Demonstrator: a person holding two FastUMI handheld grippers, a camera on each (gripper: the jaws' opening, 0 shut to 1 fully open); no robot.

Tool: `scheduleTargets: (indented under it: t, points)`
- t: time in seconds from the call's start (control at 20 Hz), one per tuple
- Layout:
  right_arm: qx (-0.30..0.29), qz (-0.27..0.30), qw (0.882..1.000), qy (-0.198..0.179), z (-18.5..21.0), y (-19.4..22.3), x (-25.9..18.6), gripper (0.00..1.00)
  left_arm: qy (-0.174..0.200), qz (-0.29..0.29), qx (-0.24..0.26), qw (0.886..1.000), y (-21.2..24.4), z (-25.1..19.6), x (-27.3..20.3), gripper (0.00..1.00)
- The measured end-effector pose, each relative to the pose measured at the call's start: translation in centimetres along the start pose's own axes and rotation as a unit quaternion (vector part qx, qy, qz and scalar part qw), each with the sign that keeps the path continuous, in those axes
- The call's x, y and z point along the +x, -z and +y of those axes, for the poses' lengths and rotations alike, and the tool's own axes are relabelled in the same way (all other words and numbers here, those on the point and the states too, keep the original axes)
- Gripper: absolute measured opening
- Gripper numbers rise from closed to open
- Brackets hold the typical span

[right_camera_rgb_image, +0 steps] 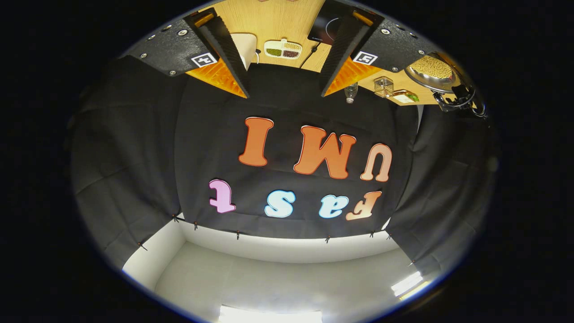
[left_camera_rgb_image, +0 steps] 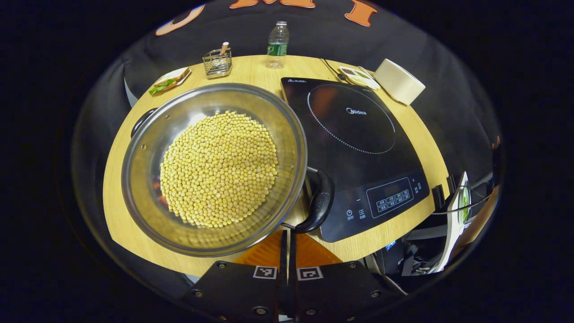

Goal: First push the handle of the pot to place it horizontally, then grasp the pot with both hands and set it on the induction cooktop.

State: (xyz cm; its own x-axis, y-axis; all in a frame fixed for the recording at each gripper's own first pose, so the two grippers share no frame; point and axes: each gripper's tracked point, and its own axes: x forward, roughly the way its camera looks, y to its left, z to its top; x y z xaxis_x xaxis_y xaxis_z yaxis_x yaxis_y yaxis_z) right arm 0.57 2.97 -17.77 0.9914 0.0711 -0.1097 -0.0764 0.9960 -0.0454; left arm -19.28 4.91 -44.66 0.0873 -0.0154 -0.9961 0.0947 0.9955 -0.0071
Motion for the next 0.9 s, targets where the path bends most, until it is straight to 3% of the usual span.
scheduleTargets:
  t: [0.35,0.65,0.9]
  points:
    - [-0.004,0.010,1.000,-0.009,1.3,0.8,0.2,0.94,0.003,-0.030,0.008,0.999,-3.2,-1.0,0.8,0.01]
    - [-0.005,0.020,1.000,-0.007,1.1,1.4,0.4,0.94,-0.006,-0.013,0.026,1.000,-3.3,-1.2,2.1,0.01]
    - [-0.005,0.030,0.999,-0.009,1.5,2.0,0.8,0.94,-0.002,-0.020,0.025,0.999,-5.9,-2.0,3.4,0.01]
